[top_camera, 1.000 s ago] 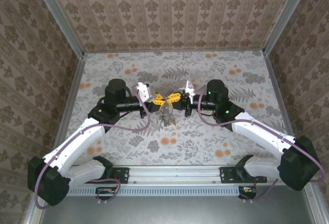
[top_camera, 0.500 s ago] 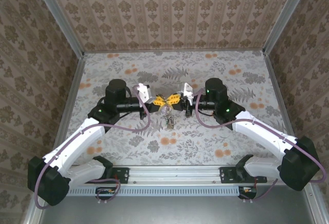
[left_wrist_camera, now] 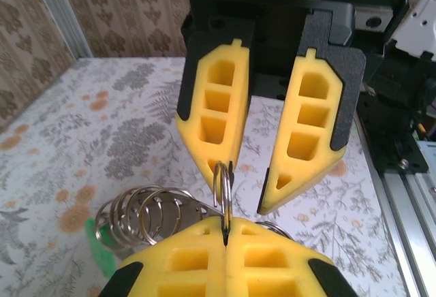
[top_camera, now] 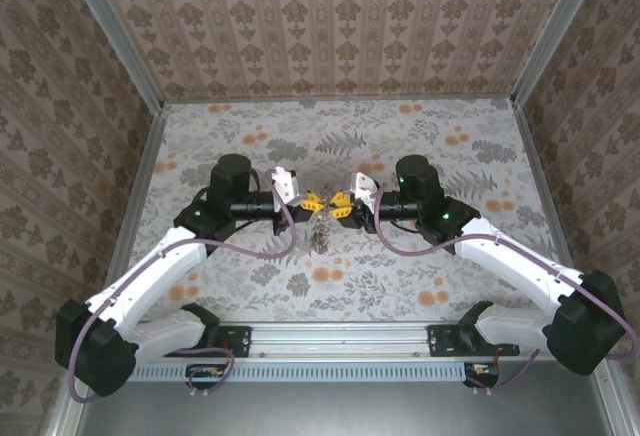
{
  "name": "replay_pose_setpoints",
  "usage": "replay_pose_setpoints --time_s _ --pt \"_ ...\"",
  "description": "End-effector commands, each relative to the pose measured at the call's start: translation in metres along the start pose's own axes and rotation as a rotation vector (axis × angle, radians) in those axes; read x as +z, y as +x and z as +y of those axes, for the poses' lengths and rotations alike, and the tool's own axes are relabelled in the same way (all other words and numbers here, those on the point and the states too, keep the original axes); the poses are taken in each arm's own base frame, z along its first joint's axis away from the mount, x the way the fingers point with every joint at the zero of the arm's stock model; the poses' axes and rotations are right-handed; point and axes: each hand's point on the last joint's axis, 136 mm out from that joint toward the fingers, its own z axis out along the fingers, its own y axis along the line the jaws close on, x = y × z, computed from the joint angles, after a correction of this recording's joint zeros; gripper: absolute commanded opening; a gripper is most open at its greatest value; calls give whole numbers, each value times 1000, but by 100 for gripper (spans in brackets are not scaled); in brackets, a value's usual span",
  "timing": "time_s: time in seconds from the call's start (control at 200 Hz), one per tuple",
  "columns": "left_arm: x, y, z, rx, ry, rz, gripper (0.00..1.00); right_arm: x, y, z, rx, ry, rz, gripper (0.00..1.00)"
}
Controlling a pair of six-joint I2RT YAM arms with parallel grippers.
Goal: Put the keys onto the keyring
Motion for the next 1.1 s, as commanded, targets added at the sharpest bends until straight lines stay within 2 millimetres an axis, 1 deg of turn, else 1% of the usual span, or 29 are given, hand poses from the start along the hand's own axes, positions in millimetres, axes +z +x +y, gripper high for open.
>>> replay_pose_setpoints --time_s 0.0,0.16,0.3,0.46,0.795,0.905,1.095 --pt "0 -11 -6 52 45 3 0 -8 -9 4 -67 -7 35 24" --pt "2 -8 -10 44 71 13 0 -10 -12 5 -92 -24 59 25" --pt "3 -9 -11 46 80 6 0 -9 -8 5 -102 -25 80 25" --pt "3 -9 -16 49 104 -3 0 -10 -10 5 -113 -20 80 26" --pt "6 -10 -20 57 138 -22 0 -12 -14 -6 -113 50 60 26" --pt "6 -11 -20 58 146 -26 0 -12 -15 -3 -104 37 51 26" --pt "9 -10 -17 54 139 -20 0 -11 -14 7 -98 -23 56 25"
